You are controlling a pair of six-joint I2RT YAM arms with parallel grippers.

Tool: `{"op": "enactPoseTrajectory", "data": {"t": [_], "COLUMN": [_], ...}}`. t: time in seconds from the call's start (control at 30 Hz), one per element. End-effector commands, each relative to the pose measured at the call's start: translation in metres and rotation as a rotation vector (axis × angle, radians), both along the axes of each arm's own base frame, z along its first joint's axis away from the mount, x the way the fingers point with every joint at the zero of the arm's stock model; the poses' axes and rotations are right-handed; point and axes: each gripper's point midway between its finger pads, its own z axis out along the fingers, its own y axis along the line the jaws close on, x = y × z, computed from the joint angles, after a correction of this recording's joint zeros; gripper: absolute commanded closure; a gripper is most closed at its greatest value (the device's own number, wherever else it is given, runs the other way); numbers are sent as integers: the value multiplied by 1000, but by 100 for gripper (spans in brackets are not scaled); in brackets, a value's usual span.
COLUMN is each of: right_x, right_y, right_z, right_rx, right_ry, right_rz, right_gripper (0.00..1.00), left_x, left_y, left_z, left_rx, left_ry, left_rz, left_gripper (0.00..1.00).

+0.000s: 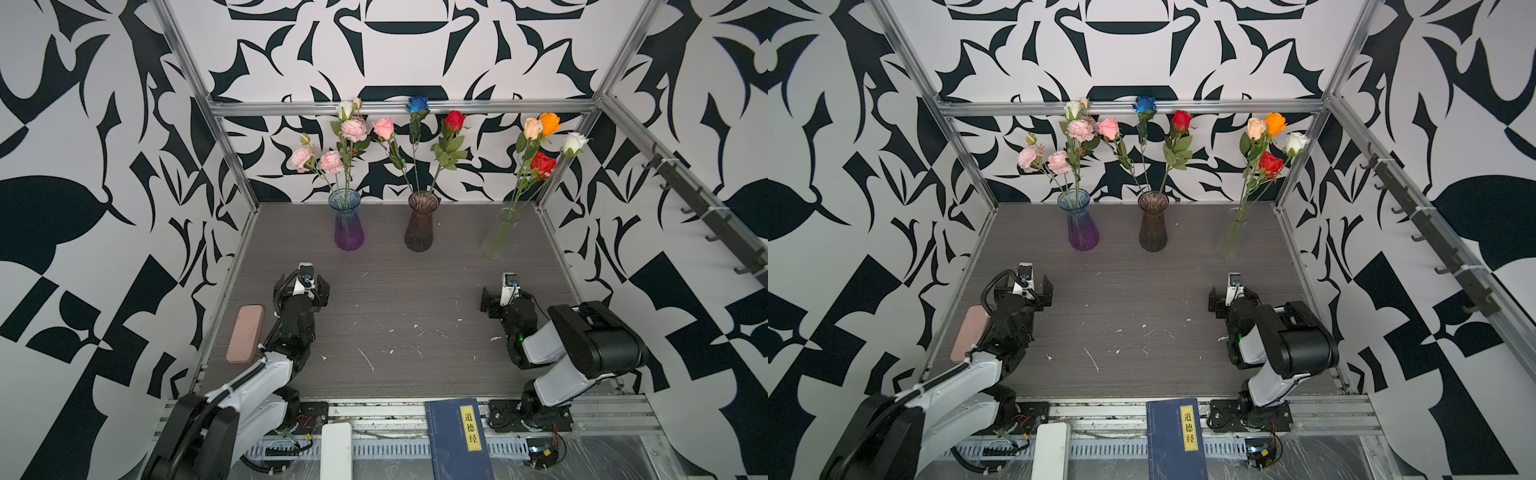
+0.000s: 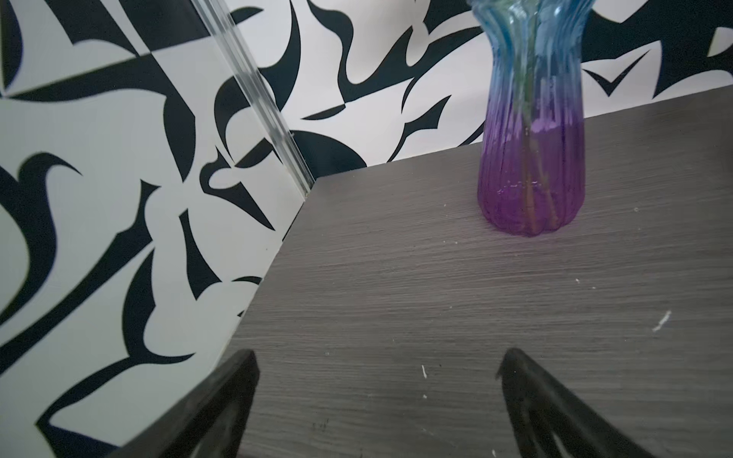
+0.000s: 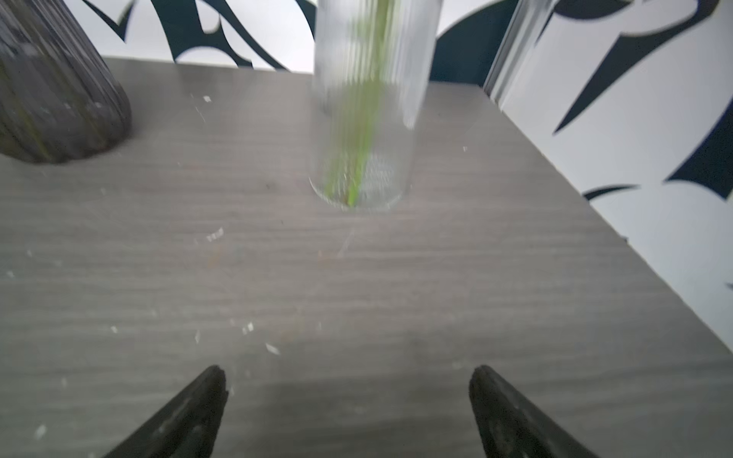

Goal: Arrange flowers in a vase
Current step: Reset both arms

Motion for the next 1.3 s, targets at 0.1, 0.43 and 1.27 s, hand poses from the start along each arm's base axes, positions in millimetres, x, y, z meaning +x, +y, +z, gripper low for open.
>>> {"op": "enactPoseTrajectory", "data": {"t": [0.1, 0.43, 1.27], "right_x": [15, 22, 45], "right_y": [8, 10, -7], "right_z": [33, 35, 18], "right_rx": [-31, -146, -8], "right_ry": [-110, -101, 64], "right_rz": [14, -78, -40], "right_gripper": [1, 1, 1], "left_x": [37, 64, 68], "left_y": [-8, 7, 10], "left_z": [-18, -56, -61], "left_rx": [-109, -190, -266], "left_ry": [-26, 81, 128], "left_rz": [-32, -55, -83], "left_gripper": [0, 1, 1]}}
